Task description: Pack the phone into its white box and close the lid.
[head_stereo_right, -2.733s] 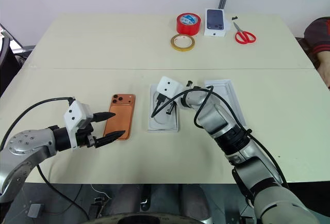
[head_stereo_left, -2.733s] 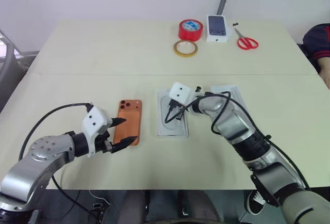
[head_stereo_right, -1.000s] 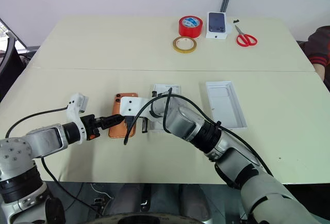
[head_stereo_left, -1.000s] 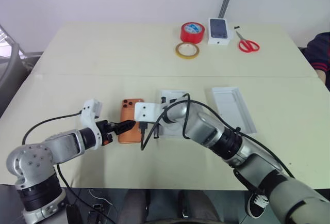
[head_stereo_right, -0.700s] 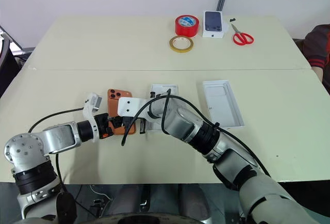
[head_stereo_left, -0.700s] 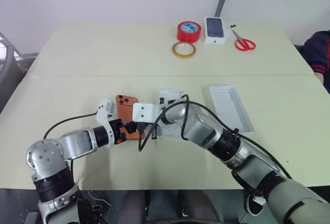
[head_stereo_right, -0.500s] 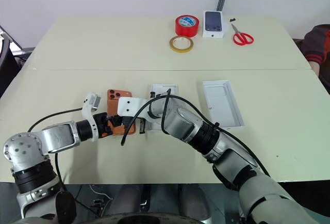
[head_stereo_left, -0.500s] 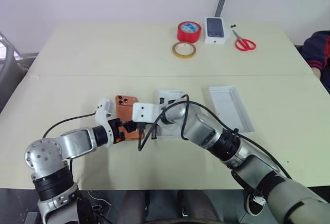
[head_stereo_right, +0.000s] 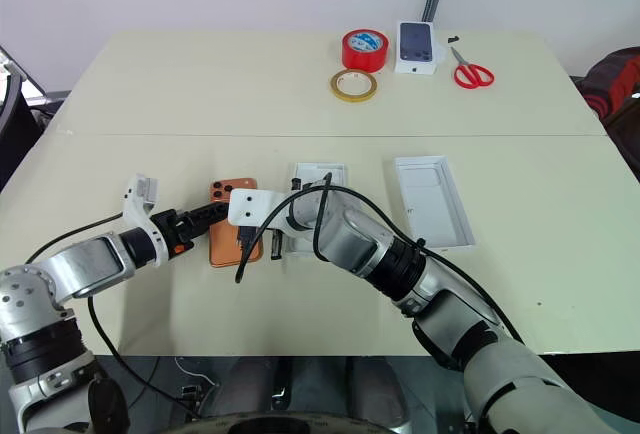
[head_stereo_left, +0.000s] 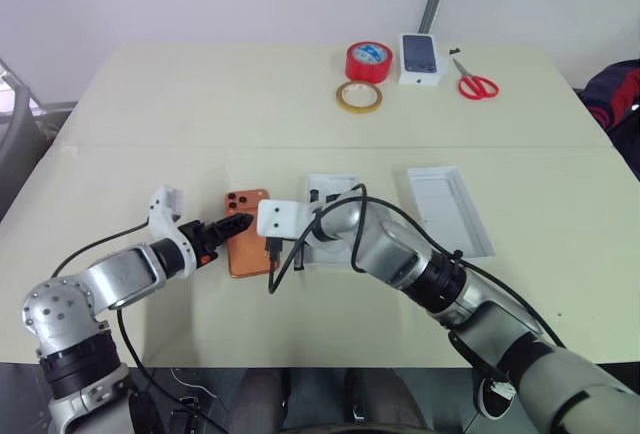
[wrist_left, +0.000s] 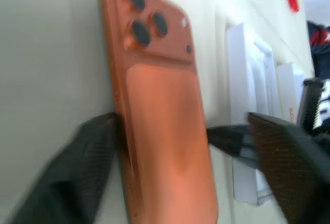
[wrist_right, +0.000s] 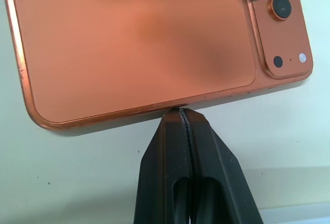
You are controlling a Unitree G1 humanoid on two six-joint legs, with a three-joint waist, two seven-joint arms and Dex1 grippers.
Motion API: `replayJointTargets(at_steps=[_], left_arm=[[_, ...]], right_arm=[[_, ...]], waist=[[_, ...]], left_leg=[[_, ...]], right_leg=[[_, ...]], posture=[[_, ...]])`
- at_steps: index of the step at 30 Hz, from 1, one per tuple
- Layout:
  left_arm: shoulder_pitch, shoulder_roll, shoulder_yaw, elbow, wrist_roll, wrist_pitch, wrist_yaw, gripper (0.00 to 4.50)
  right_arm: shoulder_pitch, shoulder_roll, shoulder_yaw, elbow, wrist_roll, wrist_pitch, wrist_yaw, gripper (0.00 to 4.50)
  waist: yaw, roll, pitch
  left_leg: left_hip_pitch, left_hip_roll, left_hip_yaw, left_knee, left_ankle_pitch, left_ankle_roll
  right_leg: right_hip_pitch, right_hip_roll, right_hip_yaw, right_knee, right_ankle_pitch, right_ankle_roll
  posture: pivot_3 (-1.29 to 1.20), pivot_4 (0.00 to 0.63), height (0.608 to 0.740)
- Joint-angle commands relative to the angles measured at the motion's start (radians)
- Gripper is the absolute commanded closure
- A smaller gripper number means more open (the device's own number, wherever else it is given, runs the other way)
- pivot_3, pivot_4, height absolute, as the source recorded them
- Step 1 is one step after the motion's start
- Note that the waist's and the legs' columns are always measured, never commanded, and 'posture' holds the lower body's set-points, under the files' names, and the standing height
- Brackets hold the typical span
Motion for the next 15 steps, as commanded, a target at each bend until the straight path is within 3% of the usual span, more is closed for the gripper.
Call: replayJointTargets(at_steps=[1,5,11,15], left_arm=[[0.008,0.025,-0.040,-0.011,-0.102,-0.050,0.014,2.43],[0.021,0.071,-0.077,-0.001,-0.171,-0.108,0.045,4.42],[0.043,0.121,-0.115,0.018,-0.273,-0.228,0.096,4.42],[0.046,0.146,-0.148,-0.013,-0.335,-0.294,0.117,4.42]], right_arm=[[0.007,0.006,-0.007,-0.024,0.000,-0.001,-0.001,4.50],[0.009,0.006,-0.010,-0.028,-0.002,0.002,-0.003,4.50],[0.000,-0.017,-0.042,-0.061,-0.005,-0.006,-0.009,4.50],[0.011,-0.073,-0.161,-0.172,0.041,-0.022,-0.007,4.50]], waist=[[0.001,0.000,0.000],[0.001,0.000,0.000],[0.000,0.000,0.000],[0.006,0.000,0.001]], left_leg=[[0.000,0.000,0.000,0.000,0.000,0.000],[0.000,0.000,0.000,0.000,0.000,0.000],[0.000,0.000,0.000,-0.001,0.000,0.000],[-0.002,0.000,0.000,0.000,0.000,0.000]], right_leg=[[0.000,0.000,0.000,0.000,0.000,0.000],[0.000,0.000,0.000,0.000,0.000,0.000],[-0.001,0.000,0.000,0.000,0.000,0.000],[-0.001,0.000,0.000,-0.001,0.000,0.000]], posture=[[0.00,0.150,0.736],[0.00,0.150,0.736],[0.00,0.150,0.736],[0.00,0.150,0.736]])
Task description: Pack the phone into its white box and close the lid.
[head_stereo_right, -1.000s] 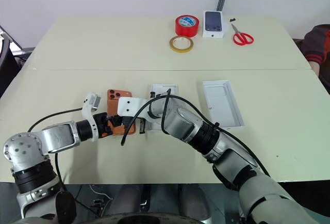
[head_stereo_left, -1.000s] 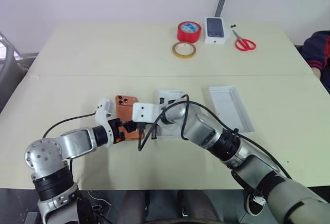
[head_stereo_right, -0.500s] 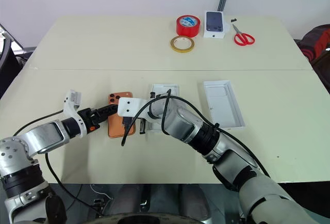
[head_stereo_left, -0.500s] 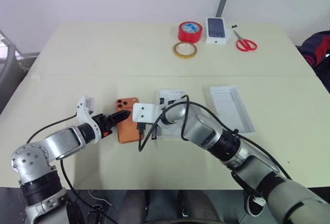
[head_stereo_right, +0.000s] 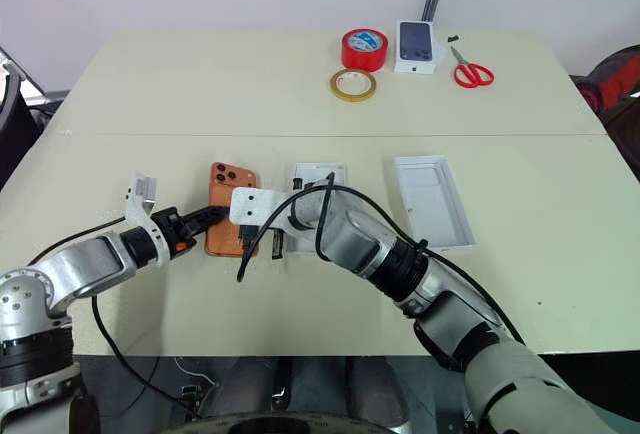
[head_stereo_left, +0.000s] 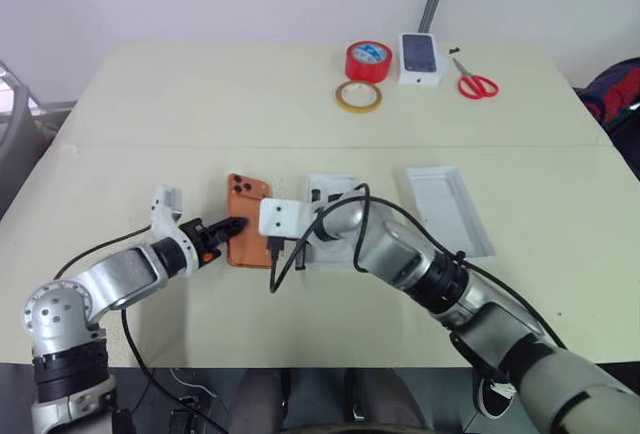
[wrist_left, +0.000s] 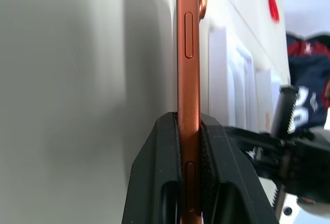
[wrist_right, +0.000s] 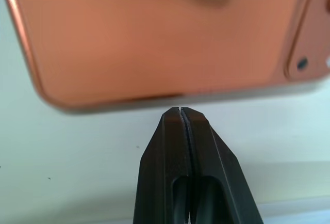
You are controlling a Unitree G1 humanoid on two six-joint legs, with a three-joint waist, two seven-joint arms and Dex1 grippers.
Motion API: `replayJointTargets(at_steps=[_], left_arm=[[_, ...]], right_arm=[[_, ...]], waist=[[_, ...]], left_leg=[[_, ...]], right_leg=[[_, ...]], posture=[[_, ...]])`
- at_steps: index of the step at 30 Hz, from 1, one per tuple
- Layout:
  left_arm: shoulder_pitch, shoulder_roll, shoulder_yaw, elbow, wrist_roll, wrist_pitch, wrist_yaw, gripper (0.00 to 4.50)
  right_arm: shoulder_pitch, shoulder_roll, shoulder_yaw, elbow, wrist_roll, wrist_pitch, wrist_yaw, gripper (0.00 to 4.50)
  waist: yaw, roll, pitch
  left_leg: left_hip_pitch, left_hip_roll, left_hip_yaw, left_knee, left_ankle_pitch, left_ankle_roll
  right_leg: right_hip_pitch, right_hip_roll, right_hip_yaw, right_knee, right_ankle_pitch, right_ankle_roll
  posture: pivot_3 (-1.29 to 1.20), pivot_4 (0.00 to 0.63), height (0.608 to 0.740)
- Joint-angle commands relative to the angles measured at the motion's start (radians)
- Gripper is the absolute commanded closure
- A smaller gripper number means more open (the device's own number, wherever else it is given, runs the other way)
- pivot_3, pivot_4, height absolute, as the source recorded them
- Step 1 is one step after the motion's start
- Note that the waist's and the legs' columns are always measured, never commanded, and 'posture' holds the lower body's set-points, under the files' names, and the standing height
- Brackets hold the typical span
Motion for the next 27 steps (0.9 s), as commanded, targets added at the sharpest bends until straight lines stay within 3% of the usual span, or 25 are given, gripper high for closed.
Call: replayJointTargets(at_steps=[1,6,12,18,26,27], left_arm=[[-0.012,0.029,-0.021,-0.058,-0.095,-0.070,0.013,4.42],[-0.094,0.000,-0.132,-0.110,-0.226,-0.182,0.068,4.42],[-0.174,-0.118,-0.327,-0.070,-0.150,-0.239,0.095,4.42],[-0.207,-0.200,-0.411,0.022,-0.042,-0.244,0.045,4.42],[-0.234,-0.248,-0.427,0.079,0.056,-0.221,0.015,4.42],[-0.234,-0.250,-0.426,0.081,0.059,-0.217,0.012,3.99]], right_arm=[[0.014,-0.046,-0.159,-0.155,0.063,-0.023,0.006,4.50],[0.129,-0.200,-0.472,-0.373,0.287,0.008,0.121,4.50],[0.319,-0.352,-0.740,-0.442,0.470,0.102,0.148,4.50],[0.483,-0.443,-0.833,-0.500,0.525,0.118,0.104,4.50],[0.535,-0.488,-0.832,-0.516,0.562,0.100,0.038,4.50],[0.535,-0.490,-0.828,-0.512,0.564,0.096,0.032,4.50]], waist=[[0.003,0.000,0.000],[0.015,-0.001,0.001],[0.014,0.000,0.001],[0.001,0.001,0.002],[0.006,0.001,0.002],[0.006,0.001,0.002]], left_leg=[[0.000,0.000,0.000,0.000,0.000,0.000],[-0.001,-0.001,0.000,0.000,-0.001,0.001],[0.001,-0.001,0.000,0.000,-0.003,0.005],[0.002,0.001,0.000,0.000,-0.001,0.003],[0.001,0.000,0.001,0.002,0.000,0.002],[0.001,0.000,0.001,0.002,0.000,0.001]], right_leg=[[0.000,0.000,0.000,0.000,0.000,0.000],[0.002,-0.002,-0.001,-0.003,0.000,0.000],[0.007,-0.001,-0.001,-0.005,0.000,0.000],[0.006,0.002,0.000,-0.005,0.000,0.000],[0.007,0.002,0.000,-0.005,0.000,0.000],[0.007,0.002,0.000,-0.005,0.000,0.000]], posture=[[0.00,0.150,0.736],[0.00,0.150,0.736],[0.00,0.150,0.736],[0.00,0.150,0.736],[0.00,0.150,0.736],[0.00,0.150,0.736]])
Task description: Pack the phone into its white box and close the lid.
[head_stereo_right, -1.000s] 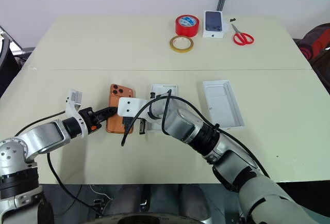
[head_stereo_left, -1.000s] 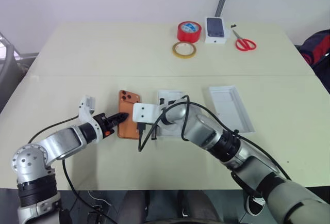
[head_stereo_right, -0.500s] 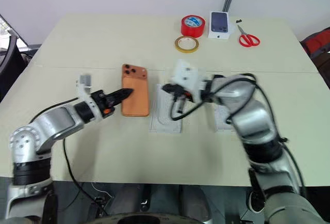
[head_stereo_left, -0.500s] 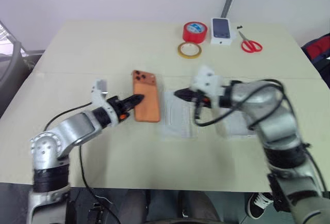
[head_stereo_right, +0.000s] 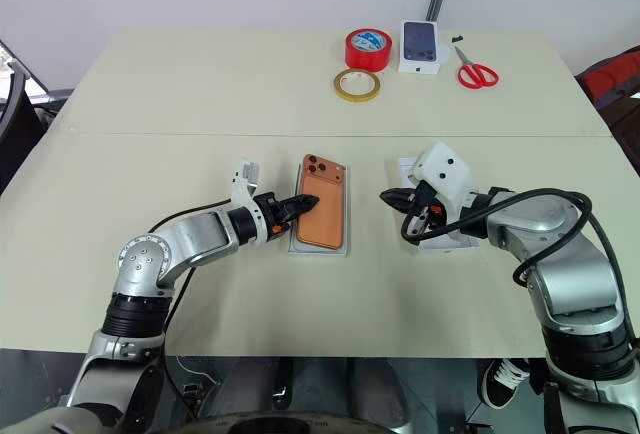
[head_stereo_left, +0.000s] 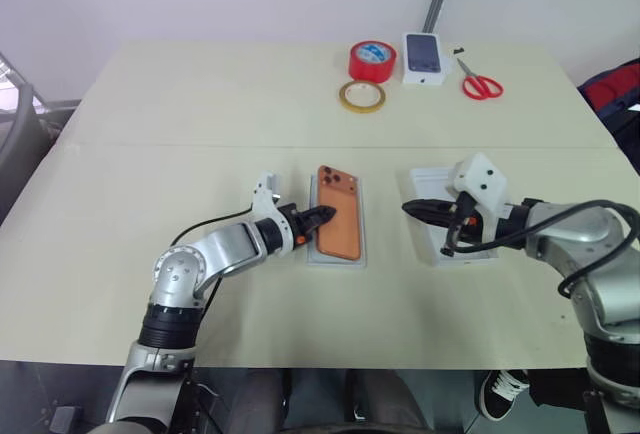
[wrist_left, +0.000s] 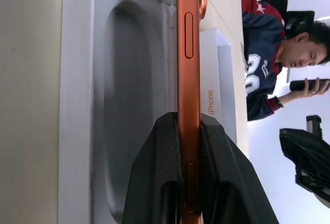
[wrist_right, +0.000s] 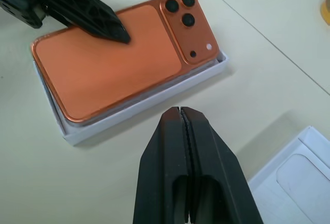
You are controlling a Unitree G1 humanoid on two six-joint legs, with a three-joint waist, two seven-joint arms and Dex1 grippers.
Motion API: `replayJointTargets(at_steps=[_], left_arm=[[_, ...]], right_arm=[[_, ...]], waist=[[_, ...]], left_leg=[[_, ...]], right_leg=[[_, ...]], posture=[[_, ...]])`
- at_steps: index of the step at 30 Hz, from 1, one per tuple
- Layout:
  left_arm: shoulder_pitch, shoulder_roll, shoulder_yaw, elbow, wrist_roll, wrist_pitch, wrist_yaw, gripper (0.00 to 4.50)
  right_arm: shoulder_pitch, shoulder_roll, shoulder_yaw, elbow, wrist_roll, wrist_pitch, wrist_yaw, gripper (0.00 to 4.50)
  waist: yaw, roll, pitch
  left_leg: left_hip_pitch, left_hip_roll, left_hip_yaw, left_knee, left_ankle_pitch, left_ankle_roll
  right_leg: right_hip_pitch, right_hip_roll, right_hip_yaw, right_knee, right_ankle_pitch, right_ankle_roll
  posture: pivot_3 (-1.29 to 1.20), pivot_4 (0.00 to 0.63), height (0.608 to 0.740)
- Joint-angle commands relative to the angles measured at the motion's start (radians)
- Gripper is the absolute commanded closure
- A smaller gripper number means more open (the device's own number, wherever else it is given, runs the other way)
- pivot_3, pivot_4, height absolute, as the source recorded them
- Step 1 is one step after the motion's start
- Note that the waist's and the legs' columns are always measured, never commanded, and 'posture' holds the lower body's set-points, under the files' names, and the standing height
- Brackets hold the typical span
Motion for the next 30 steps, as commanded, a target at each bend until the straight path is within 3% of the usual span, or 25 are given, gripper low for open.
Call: replayJointTargets(at_steps=[1,5,8,13,15,17,20,26,30], left_arm=[[-0.023,-0.009,0.014,-0.023,0.002,0.016,-0.034,3.50],[-0.022,0.005,0.018,-0.041,-0.002,0.041,-0.044,1.71],[-0.022,0.086,0.034,-0.093,0.021,0.079,-0.076,0.21],[-0.017,0.316,0.046,-0.248,0.144,0.154,-0.217,0.21],[-0.007,0.457,0.031,-0.325,0.327,0.130,-0.316,0.21],[0.009,0.533,0.014,-0.353,0.501,0.050,-0.394,0.21],[0.020,0.605,-0.077,-0.371,0.739,-0.046,-0.503,1.47],[-0.019,0.514,-0.256,-0.316,0.976,-0.093,-0.640,4.43],[-0.098,0.401,-0.354,-0.230,1.080,-0.073,-0.707,4.43]], right_arm=[[-0.004,-0.021,-0.008,-0.024,0.019,-0.025,-0.023,4.50],[-0.007,-0.037,0.020,-0.011,0.015,-0.044,-0.031,4.50],[-0.011,-0.054,0.044,0.001,0.002,-0.055,-0.039,4.50],[-0.034,-0.098,0.113,0.032,-0.045,-0.047,-0.072,4.50],[-0.048,-0.113,0.165,0.039,-0.076,-0.069,-0.075,4.50],[-0.068,-0.115,0.214,0.045,-0.100,-0.085,-0.080,4.50],[-0.118,-0.092,0.310,0.066,-0.155,-0.076,-0.108,4.50],[-0.235,0.001,0.501,0.150,-0.262,-0.038,-0.166,4.50],[-0.289,0.062,0.605,0.229,-0.355,-0.050,-0.207,4.50]], waist=[[0.000,0.000,0.000],[0.000,0.000,0.000],[-0.003,0.000,0.000],[-0.005,0.000,0.001],[-0.004,0.001,0.001],[-0.003,0.002,0.001],[0.000,0.002,0.002],[-0.001,0.002,0.002],[-0.001,0.002,0.002]], left_leg=[[0.000,0.000,0.000,0.000,0.000,0.000],[0.000,0.000,0.000,0.000,0.000,0.000],[0.000,0.000,0.000,0.000,0.000,0.000],[0.001,0.001,0.000,-0.002,0.001,-0.001],[0.001,0.001,0.000,-0.001,0.001,-0.001],[0.001,0.000,0.000,-0.002,0.001,-0.001],[0.001,0.000,0.001,-0.003,0.001,-0.001],[0.000,0.000,0.001,-0.003,0.000,-0.001],[-0.001,0.000,0.000,-0.002,0.000,0.000]], right_leg=[[0.000,0.000,0.000,0.000,0.000,0.000],[0.000,0.000,0.000,0.000,0.000,0.000],[0.000,0.000,0.000,0.000,0.000,0.000],[0.000,0.001,0.001,0.000,0.000,0.000],[0.000,0.001,0.001,0.000,0.000,0.000],[0.000,0.001,0.001,-0.001,0.000,0.000],[0.000,0.001,0.001,-0.002,0.000,0.000],[0.000,0.000,0.001,-0.003,0.000,0.000],[-0.001,0.000,0.001,-0.002,0.000,0.000]], posture=[[0.00,0.150,0.736],[0.00,0.150,0.736],[0.00,0.150,0.736],[0.00,0.150,0.736],[0.00,0.150,0.736],[0.00,0.150,0.736],[0.00,0.150,0.736],[0.00,0.150,0.736],[0.00,0.150,0.736]])
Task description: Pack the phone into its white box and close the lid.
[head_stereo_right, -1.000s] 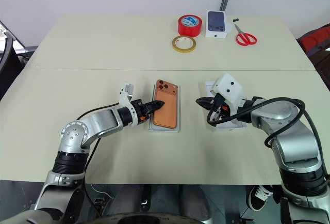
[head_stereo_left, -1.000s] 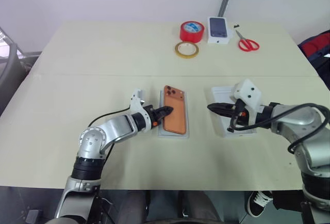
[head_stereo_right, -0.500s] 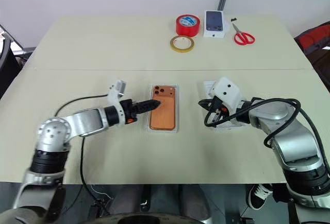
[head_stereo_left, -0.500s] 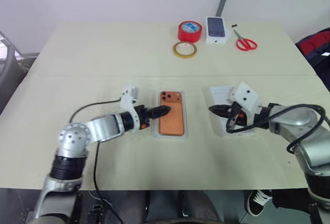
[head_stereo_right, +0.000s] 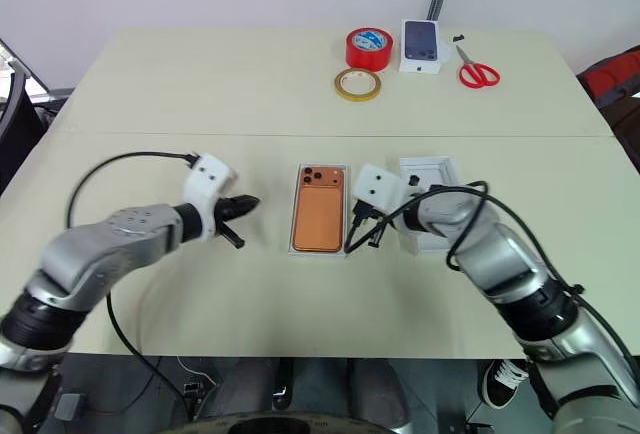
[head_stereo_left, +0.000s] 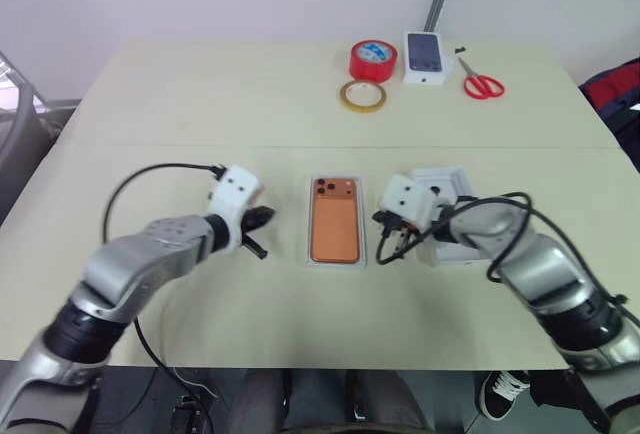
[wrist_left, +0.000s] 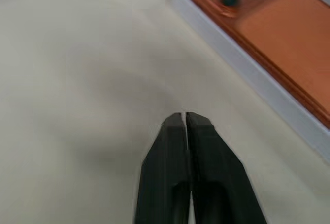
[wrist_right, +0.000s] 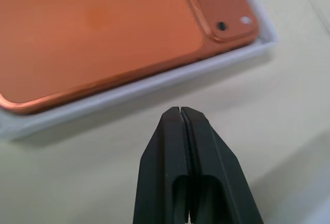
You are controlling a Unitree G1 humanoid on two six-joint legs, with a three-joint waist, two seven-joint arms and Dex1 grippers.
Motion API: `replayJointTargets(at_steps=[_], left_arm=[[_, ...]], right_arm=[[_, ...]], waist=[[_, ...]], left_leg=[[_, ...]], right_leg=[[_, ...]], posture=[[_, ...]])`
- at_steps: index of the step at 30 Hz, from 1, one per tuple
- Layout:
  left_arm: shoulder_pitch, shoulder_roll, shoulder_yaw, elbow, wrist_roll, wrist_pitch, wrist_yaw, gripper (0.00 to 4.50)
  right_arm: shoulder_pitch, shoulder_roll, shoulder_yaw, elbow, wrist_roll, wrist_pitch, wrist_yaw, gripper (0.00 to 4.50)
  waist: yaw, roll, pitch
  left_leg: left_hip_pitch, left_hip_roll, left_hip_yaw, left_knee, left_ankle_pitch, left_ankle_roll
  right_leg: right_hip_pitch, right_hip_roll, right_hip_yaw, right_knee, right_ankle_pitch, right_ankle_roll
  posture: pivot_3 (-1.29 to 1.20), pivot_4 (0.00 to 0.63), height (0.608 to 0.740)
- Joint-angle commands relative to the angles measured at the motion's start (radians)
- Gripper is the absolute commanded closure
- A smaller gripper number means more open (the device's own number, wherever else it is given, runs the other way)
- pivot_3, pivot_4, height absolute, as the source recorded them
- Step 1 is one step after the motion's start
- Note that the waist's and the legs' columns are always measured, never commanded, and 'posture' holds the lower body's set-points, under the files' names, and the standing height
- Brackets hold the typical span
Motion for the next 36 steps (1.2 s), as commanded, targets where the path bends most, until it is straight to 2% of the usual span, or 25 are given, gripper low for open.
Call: replayJointTargets(at_steps=[1,8,15,18,21,29,34,36], left_arm=[[-0.065,-0.060,-0.053,0.039,0.082,-0.001,-0.065,4.43],[-0.119,-0.190,-0.114,0.091,0.167,0.011,-0.181,4.43],[-0.201,-0.346,-0.171,0.142,0.216,0.050,-0.285,4.43],[-0.222,-0.402,-0.213,0.157,0.237,0.071,-0.325,4.43],[-0.220,-0.432,-0.234,0.152,0.251,0.084,-0.351,4.43],[-0.205,-0.439,-0.216,0.145,0.284,0.114,-0.381,4.43],[-0.182,-0.406,-0.168,0.114,0.285,0.139,-0.386,4.43],[-0.169,-0.384,-0.136,0.094,0.284,0.140,-0.387,4.50]], right_arm=[[-0.039,0.030,0.044,0.038,-0.066,-0.020,-0.027,4.50],[-0.034,0.036,0.026,0.012,-0.078,-0.011,0.001,4.50],[0.114,-0.131,-0.087,-0.184,-0.035,0.052,0.074,4.50],[0.216,-0.210,-0.151,-0.283,-0.017,0.091,0.097,4.50],[0.274,-0.241,-0.195,-0.322,-0.013,0.117,0.093,4.50],[0.336,-0.273,-0.274,-0.328,-0.004,0.133,0.081,4.50],[0.361,-0.292,-0.395,-0.310,0.065,0.140,0.123,4.50],[0.345,-0.288,-0.471,-0.307,0.135,0.186,0.162,3.95]], waist=[[0.000,0.000,0.000],[0.002,0.000,-0.001],[0.039,0.001,0.000],[0.041,0.001,0.000],[0.033,0.001,-0.001],[0.023,0.002,-0.001],[0.022,0.002,-0.001],[0.022,0.002,-0.001]], left_leg=[[0.000,0.000,0.000,0.000,0.000,0.000],[0.001,0.000,0.000,0.001,-0.001,0.002],[-0.003,-0.002,-0.002,0.007,-0.005,0.009],[-0.004,-0.001,-0.002,0.011,-0.006,0.011],[-0.004,-0.001,-0.002,0.011,-0.006,0.011],[-0.003,-0.001,-0.002,0.011,-0.006,0.011],[-0.003,-0.001,-0.002,0.011,-0.006,0.011],[-0.003,0.000,-0.002,0.011,-0.006,0.011]], right_leg=[[0.000,0.000,0.000,0.000,0.000,0.000],[0.001,0.000,-0.001,0.001,0.000,0.000],[0.002,-0.002,-0.003,0.001,0.000,0.001],[0.002,-0.002,-0.003,0.001,0.000,0.001],[0.002,-0.001,-0.003,0.001,0.000,0.001],[0.003,-0.001,-0.003,0.001,0.000,0.001],[0.003,-0.001,-0.002,0.001,0.000,0.001],[0.003,-0.001,-0.002,0.001,0.000,0.001]], posture=[[0.00,0.150,0.736],[0.00,0.150,0.736],[0.00,0.150,0.736],[0.00,0.150,0.736],[0.00,0.150,0.736],[0.00,0.150,0.736],[0.00,0.150,0.736],[0.00,0.150,0.736]])
